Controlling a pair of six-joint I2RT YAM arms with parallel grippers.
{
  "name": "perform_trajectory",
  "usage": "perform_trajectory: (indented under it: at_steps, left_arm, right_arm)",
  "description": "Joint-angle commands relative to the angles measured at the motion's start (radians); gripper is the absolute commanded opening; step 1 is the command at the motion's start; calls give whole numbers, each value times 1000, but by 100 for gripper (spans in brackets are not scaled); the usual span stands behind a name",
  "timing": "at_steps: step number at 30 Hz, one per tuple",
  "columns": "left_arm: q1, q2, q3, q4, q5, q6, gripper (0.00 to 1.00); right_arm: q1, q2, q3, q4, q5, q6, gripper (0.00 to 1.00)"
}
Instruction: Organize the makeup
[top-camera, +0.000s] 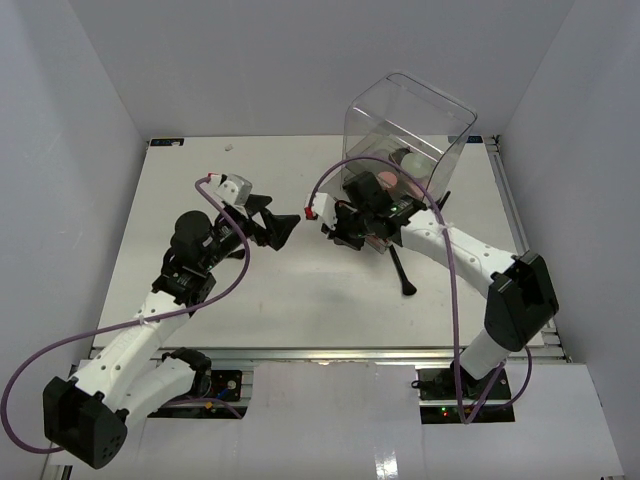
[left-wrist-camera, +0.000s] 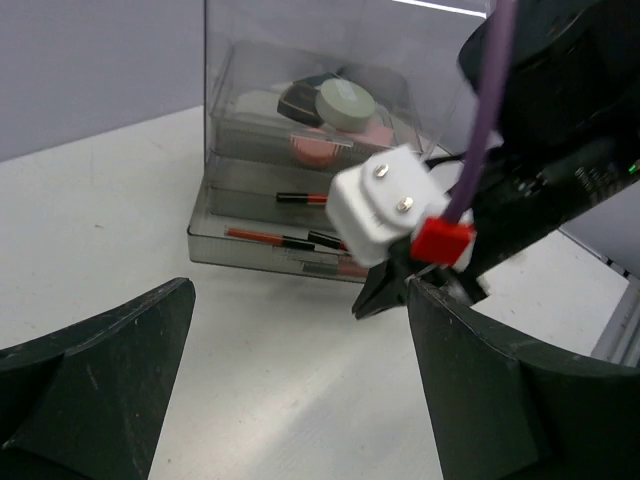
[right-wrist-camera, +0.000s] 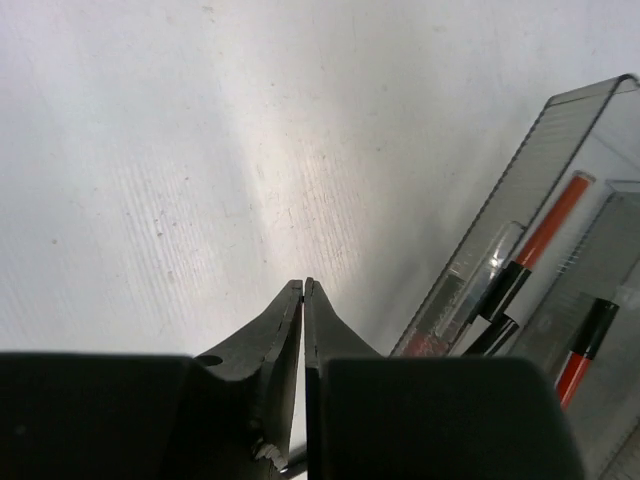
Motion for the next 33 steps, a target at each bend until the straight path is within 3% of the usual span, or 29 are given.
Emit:
perform_trajectory:
  at_steps: [1, 14, 33]
  left_arm:
    - [4, -20, -14, -4, -68, 24, 98]
    - [7, -18, -11, 0, -45, 14, 98]
    - [7, 46, -12, 24, 32, -24, 98]
  right_arm:
    - [8, 101, 61, 52, 185, 105, 9]
    - [-19, 230, 57, 284, 755, 169, 14]
    - [-152, 257, 59, 358, 802, 84, 26]
